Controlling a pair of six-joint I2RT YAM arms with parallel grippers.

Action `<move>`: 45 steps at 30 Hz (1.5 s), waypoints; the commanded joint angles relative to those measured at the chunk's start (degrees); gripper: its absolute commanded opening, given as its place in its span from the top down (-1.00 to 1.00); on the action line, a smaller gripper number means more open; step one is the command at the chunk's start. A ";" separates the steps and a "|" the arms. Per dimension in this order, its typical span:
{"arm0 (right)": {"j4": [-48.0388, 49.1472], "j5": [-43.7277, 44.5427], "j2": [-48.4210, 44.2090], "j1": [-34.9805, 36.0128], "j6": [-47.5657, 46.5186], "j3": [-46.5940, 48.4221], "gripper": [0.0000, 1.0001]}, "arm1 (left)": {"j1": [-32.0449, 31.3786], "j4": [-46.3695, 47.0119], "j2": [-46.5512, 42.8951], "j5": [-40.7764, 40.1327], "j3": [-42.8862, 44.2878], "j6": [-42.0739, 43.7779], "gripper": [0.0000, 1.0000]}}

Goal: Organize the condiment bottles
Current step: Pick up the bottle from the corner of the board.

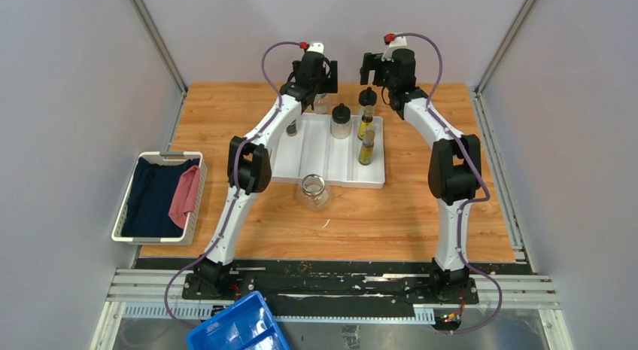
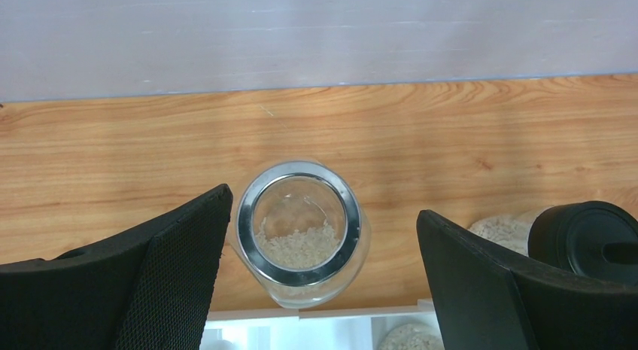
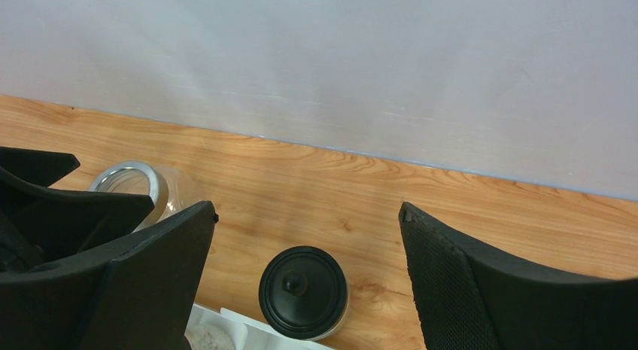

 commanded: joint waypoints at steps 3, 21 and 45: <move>-2.03 -1.44 -2.22 -1.35 1.08 1.30 -0.91 | 0.73 -3.50 2.48 0.81 3.32 -1.08 -1.00; -4.95 -2.71 -3.42 -1.87 0.88 2.00 -0.91 | 0.93 -6.34 4.08 2.94 4.48 -0.83 -0.83; -4.39 -4.31 -5.01 -3.48 2.34 -1.26 -0.91 | 0.93 -4.43 2.93 1.48 2.03 -1.80 0.60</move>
